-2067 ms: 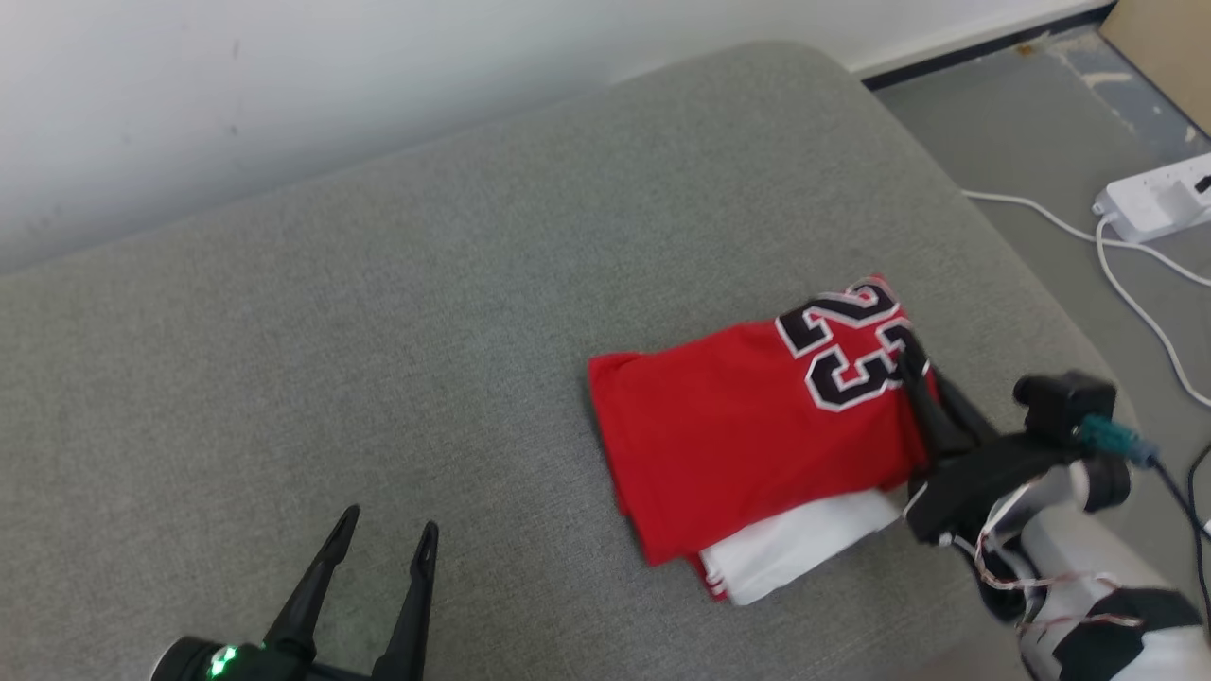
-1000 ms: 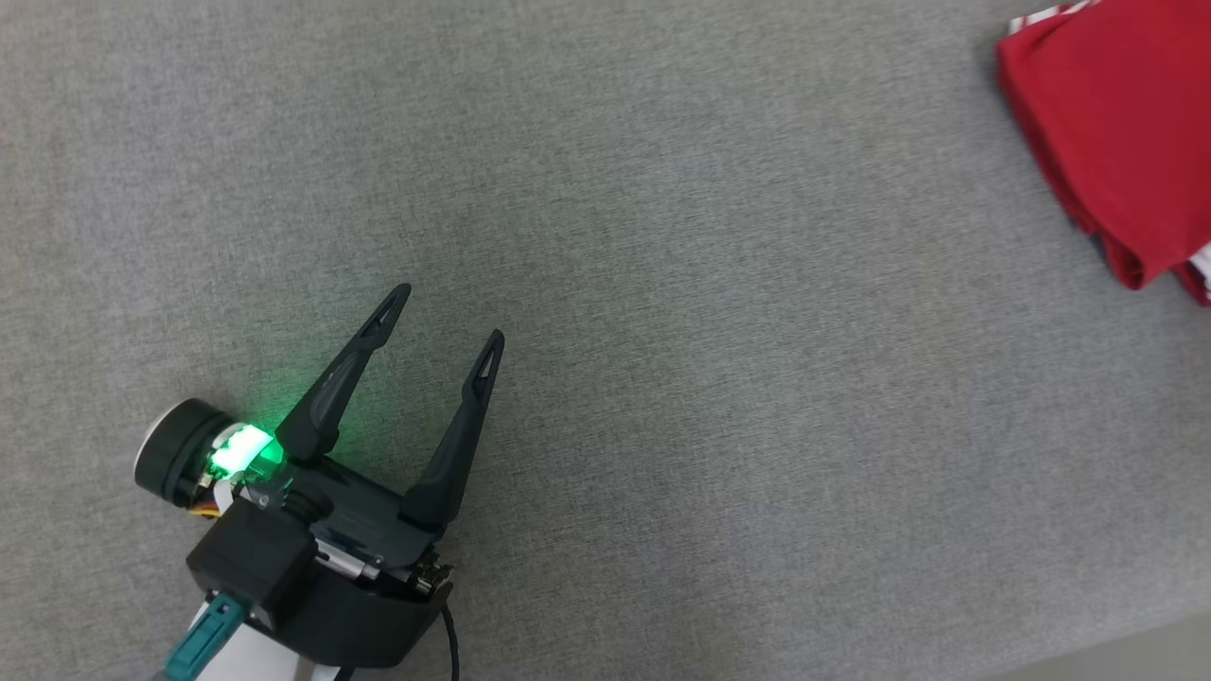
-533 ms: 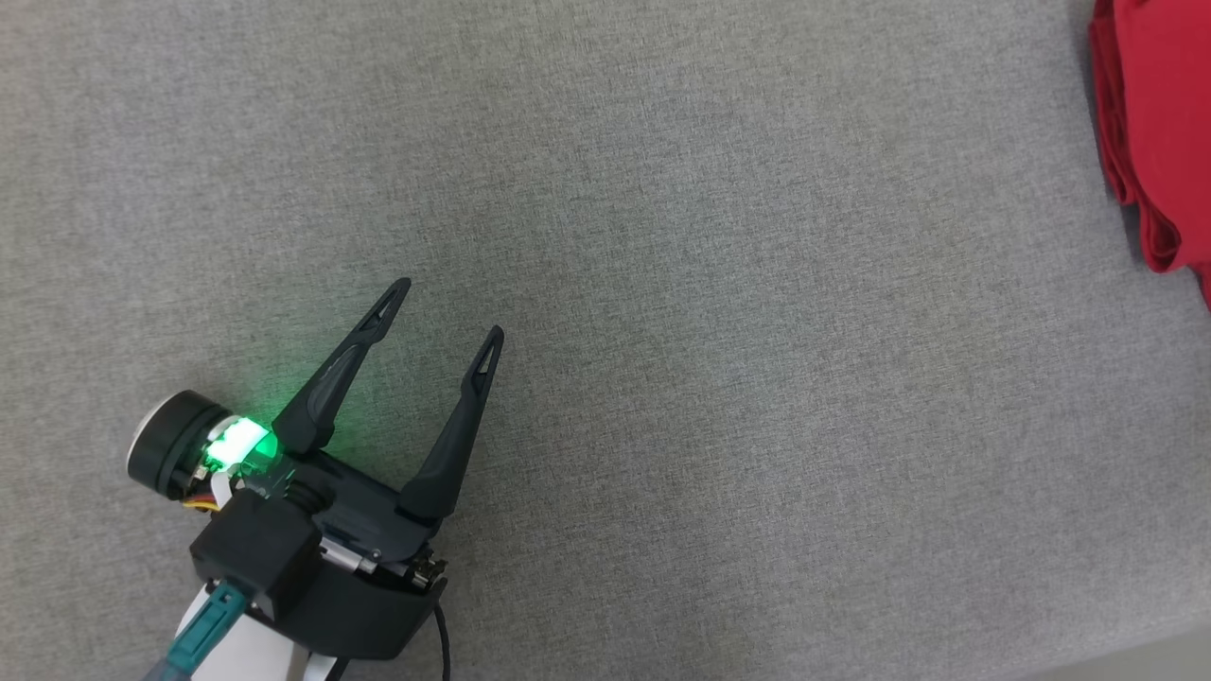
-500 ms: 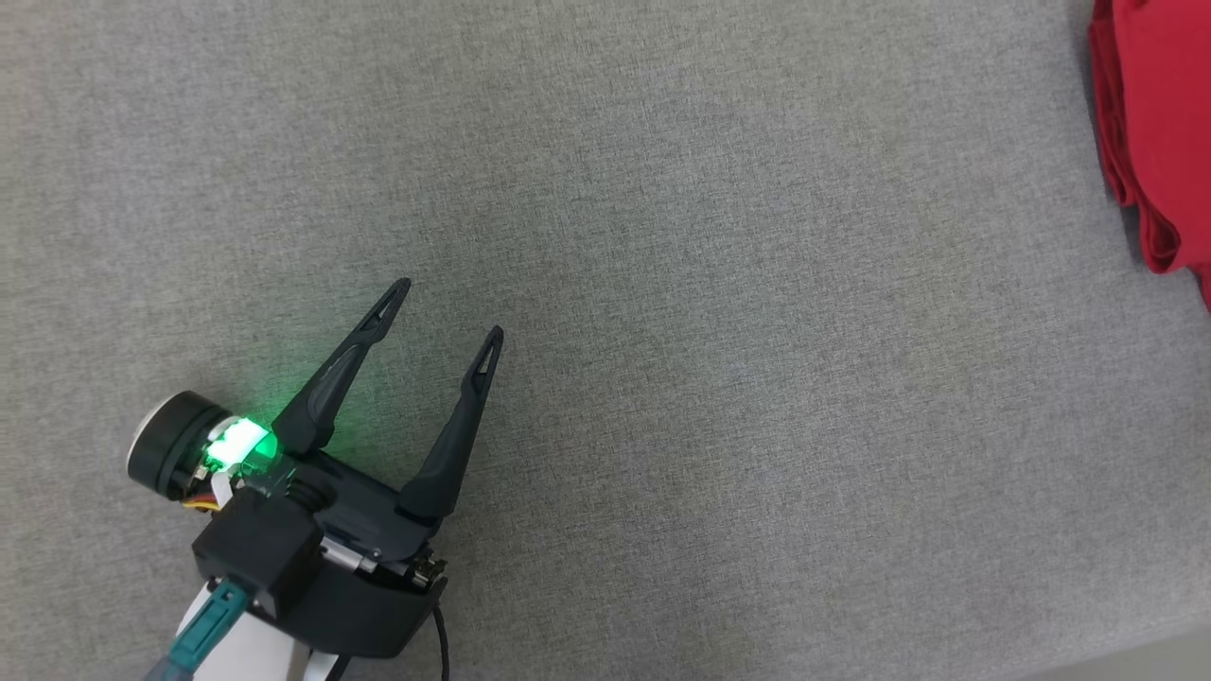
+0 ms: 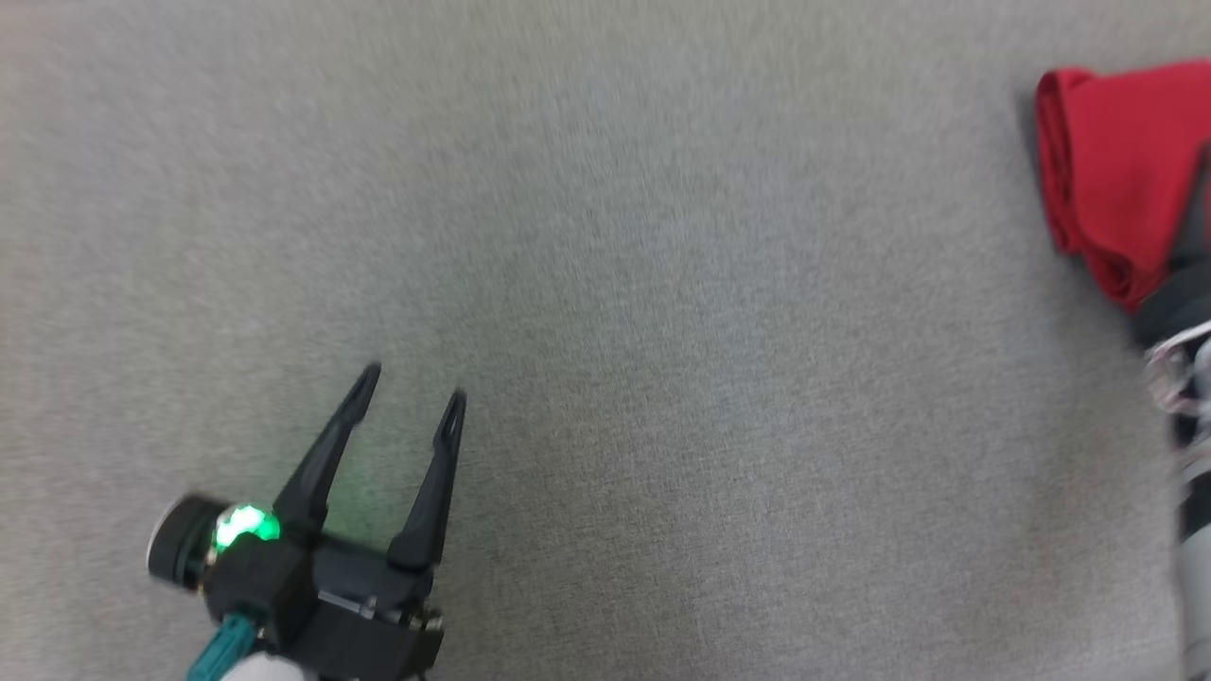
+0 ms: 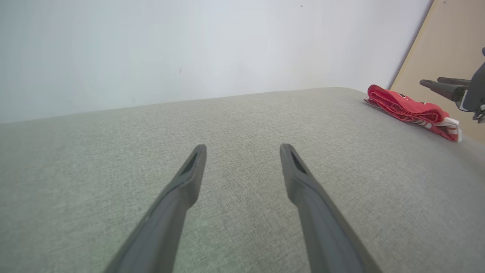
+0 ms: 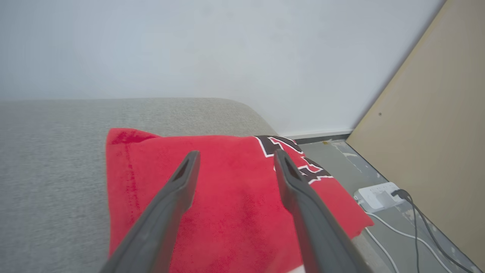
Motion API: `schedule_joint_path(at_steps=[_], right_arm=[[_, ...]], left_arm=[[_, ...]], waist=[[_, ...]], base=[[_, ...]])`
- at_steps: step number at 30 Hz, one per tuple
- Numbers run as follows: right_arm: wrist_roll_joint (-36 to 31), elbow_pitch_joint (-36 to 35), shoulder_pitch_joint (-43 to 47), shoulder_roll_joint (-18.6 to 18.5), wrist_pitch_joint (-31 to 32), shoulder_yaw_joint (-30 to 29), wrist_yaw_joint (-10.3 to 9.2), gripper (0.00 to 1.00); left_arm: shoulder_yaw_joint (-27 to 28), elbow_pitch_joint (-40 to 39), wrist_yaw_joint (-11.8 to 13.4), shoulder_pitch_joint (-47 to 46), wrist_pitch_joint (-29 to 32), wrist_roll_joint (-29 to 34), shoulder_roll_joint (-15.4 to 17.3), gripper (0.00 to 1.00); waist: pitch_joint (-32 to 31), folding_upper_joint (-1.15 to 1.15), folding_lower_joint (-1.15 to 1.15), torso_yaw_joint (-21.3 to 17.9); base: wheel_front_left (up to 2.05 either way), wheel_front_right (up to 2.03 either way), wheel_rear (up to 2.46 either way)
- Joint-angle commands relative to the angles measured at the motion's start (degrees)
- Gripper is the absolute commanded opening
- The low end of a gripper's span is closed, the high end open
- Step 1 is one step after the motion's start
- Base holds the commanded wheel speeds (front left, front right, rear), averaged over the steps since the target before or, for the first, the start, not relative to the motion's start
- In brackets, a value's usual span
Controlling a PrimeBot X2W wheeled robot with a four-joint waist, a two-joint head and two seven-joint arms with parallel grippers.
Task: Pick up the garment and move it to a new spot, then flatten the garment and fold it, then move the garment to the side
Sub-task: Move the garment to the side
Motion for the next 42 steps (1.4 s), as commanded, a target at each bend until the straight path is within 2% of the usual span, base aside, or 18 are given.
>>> schedule_joint_path(at_steps=[1, 8, 13, 20, 24, 31, 35, 42], right_arm=[[0.9, -0.6, 1.7, 0.4, -0.3, 0.9, -0.04, 1.00], [7.6, -7.1, 10.9, 4.8, -0.3, 12.2, -0.04, 1.00], [11.5, -12.1, 16.2, 6.1, -0.3, 19.3, -0.04, 1.00], [14.2, -24.9, 24.3, 7.6, -0.3, 24.8, -0.04, 1.00], [15.3, -29.3, 29.3, 7.8, -0.3, 27.4, -0.04, 1.00], [15.9, -34.1, 35.2, 8.3, -0.3, 28.1, -0.04, 1.00], [15.6, -36.7, 39.0, 8.0, -0.3, 28.4, -0.04, 1.00], [16.0, -38.3, 45.5, 9.2, -0.3, 26.0, -0.04, 1.00]], left_arm=[[0.2, 0.5, 0.4, 1.5, -0.4, -0.4, -0.2, 1.00], [2.7, 5.2, 2.2, 7.1, -0.8, -4.4, -1.8, 1.00], [4.2, 7.3, 2.8, 9.5, -0.9, -5.7, -2.5, 1.00], [6.9, 6.7, 3.3, 11.4, -1.0, -5.5, -3.6, 1.00], [8.3, 6.6, 3.4, 13.5, -1.0, -5.3, -4.0, 1.00], [10.3, 5.6, 3.0, 16.7, -1.0, -4.7, -4.5, 1.00], [11.0, 2.1, 2.1, 19.3, -1.0, -2.7, -4.8, 1.00], [11.2, 0.8, 1.4, 23.1, -1.0, 0.3, -5.0, 1.00]], waist=[[-5.4, 0.00, 0.01, 1.6], [-12.8, 0.00, 0.01, 3.5], [-16.8, 0.00, 0.01, 4.8], [-21.3, 0.00, 0.01, 6.8], [-24.4, 0.00, 0.01, 7.3], [-27.5, 0.00, 0.01, 8.0], [-29.4, 0.00, 0.01, 8.2], [-31.7, 0.00, 0.01, 9.1]], base=[[0.00, 0.00, 0.00], [0.00, 0.00, 0.00], [0.00, 0.00, 0.00], [0.00, 0.00, 0.00], [0.00, 0.00, 0.00], [0.00, 0.00, 0.00], [0.00, 0.00, 0.00], [0.00, 0.00, 0.00]])
